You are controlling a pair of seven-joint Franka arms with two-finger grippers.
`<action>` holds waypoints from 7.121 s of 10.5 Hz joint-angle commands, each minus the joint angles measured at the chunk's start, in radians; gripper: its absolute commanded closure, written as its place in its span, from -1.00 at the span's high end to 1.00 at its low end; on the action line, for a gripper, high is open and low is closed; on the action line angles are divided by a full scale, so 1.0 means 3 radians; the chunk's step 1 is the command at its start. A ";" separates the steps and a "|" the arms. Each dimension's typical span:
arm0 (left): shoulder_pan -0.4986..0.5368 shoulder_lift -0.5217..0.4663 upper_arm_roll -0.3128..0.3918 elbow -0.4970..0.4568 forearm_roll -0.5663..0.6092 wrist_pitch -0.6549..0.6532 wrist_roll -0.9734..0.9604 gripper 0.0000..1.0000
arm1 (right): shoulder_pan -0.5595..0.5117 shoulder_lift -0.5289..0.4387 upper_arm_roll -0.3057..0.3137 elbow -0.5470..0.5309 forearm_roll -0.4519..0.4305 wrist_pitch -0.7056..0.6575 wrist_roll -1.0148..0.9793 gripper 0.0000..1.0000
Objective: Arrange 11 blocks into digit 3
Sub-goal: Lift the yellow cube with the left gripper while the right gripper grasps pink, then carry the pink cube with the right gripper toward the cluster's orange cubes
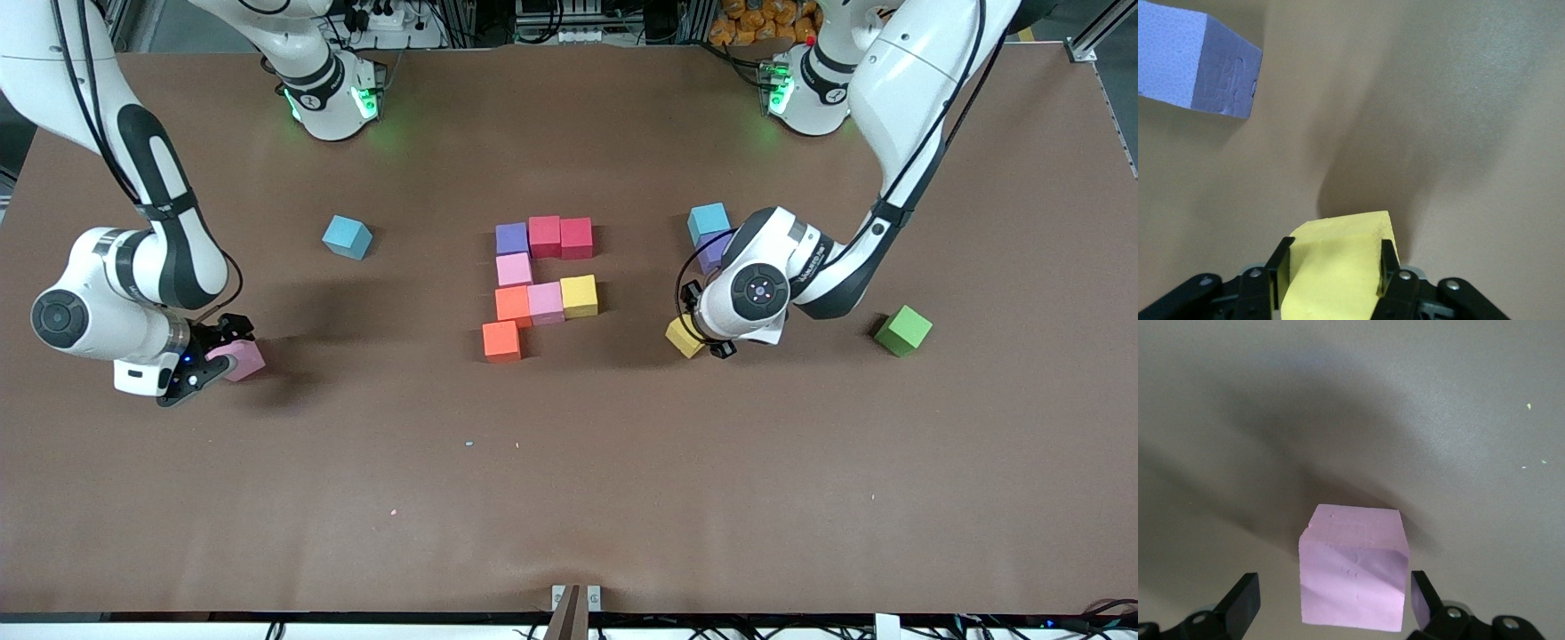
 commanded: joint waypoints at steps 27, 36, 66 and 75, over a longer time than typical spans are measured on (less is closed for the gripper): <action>-0.0070 -0.0091 -0.0122 0.0829 -0.0052 -0.0674 0.0979 -1.00 | -0.0054 -0.0331 0.0647 -0.0447 0.0737 -0.0196 0.2115 -1.00; -0.0049 -0.0045 -0.0112 0.0964 -0.0170 -0.0758 0.0989 -1.00 | 0.0554 -0.0310 0.1052 -0.0426 0.0733 0.0253 0.3248 -1.00; -0.0101 -0.0045 -0.0117 0.0989 -0.0313 -0.0758 0.0979 -1.00 | 0.1736 0.0405 0.0229 0.0801 0.0140 0.0105 0.3258 -1.00; -0.0106 -0.0045 -0.0117 0.0995 -0.0313 -0.0753 0.0974 -1.00 | 0.1827 0.0564 0.0239 0.0811 0.0155 -0.0018 0.3390 -1.00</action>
